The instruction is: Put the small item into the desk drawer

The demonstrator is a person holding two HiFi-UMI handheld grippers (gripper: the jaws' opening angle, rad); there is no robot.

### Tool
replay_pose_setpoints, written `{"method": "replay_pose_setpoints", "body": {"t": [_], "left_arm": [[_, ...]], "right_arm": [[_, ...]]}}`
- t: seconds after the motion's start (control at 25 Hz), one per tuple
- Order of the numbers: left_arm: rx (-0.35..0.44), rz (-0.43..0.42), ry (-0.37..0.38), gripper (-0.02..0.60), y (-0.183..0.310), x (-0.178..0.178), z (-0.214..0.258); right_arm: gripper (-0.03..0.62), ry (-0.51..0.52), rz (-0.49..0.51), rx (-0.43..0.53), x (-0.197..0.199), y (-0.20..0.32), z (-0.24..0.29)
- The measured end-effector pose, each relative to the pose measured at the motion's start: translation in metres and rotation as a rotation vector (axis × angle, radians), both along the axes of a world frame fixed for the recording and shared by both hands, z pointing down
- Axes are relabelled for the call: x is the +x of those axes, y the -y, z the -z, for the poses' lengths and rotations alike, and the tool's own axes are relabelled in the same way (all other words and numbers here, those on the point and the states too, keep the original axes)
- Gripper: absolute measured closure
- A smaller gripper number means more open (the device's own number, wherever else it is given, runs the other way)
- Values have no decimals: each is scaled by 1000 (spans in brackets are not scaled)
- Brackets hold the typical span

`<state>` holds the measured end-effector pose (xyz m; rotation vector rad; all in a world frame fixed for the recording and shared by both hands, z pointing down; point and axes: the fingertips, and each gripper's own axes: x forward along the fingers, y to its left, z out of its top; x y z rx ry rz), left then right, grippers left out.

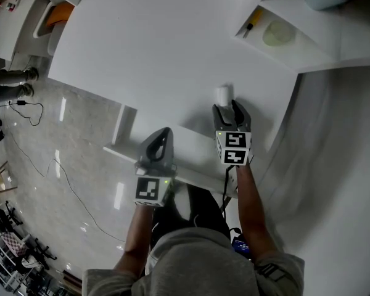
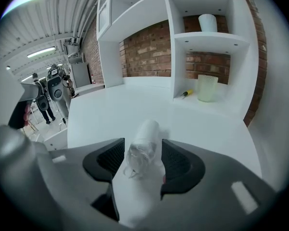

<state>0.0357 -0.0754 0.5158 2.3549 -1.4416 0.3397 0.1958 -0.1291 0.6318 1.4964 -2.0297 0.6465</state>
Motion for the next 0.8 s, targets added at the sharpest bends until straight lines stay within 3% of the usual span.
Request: {"method": "replay_pose_setpoints", "body": {"t": [0.36, 0.8], "left_arm": [[-1, 7, -1, 569, 2, -6, 0], [24, 14, 13, 569, -2, -14, 6]], "right_arm": [[424, -32, -6, -17, -1, 1, -6], [441, -38, 5, -9, -2, 3, -3]]}}
